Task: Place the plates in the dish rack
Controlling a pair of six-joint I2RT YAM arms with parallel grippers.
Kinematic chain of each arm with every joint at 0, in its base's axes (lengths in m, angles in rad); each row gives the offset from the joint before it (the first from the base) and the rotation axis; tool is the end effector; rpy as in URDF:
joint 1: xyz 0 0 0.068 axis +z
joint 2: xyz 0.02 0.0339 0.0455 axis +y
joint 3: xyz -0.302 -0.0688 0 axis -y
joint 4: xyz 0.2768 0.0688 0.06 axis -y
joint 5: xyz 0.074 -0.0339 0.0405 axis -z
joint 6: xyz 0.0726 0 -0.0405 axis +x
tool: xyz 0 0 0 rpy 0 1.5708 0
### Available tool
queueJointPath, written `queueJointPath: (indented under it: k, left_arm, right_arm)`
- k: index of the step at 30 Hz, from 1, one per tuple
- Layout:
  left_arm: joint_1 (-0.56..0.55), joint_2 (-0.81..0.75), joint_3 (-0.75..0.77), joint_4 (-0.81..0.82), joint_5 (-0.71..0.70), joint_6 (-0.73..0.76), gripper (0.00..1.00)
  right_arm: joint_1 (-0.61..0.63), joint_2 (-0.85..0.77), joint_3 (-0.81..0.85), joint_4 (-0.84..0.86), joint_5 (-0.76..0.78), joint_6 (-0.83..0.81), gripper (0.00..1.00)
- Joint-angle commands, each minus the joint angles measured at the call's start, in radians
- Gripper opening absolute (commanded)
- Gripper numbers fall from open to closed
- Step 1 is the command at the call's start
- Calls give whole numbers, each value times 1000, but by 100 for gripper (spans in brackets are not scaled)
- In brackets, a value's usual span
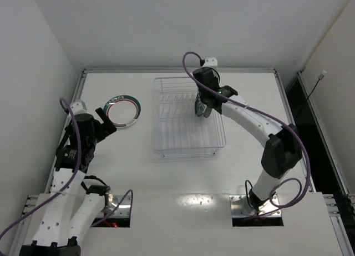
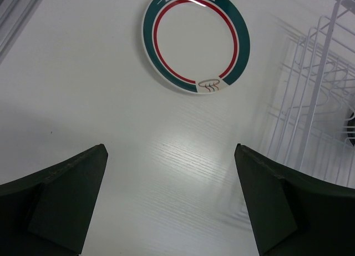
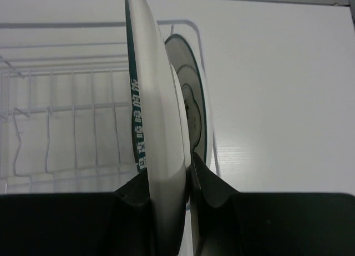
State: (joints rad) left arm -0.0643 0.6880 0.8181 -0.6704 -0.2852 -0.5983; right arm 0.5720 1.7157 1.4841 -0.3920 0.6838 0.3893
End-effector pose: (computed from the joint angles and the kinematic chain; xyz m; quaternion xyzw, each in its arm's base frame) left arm 0.1775 0.0090 0.3268 -0.2948 0.8123 -0.0417 0.5014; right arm 0.4053 0.2064 0.3311 0.0758 0.8489 -0.0659 0.5190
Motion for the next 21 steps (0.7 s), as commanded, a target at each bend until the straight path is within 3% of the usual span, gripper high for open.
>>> queueJointPath:
  k: [1, 17, 21]
  left_arm:
    - [-8, -2, 9, 29, -14, 15, 99]
    - [-8, 7, 9, 29, -14, 15, 99]
    - [-8, 16, 9, 29, -14, 15, 99]
  right_arm:
    - [6, 5, -18, 90, -47, 26, 0]
    - [-3, 163, 35, 2, -161, 57, 1]
    - [-3, 163, 44, -16, -173, 57, 20]
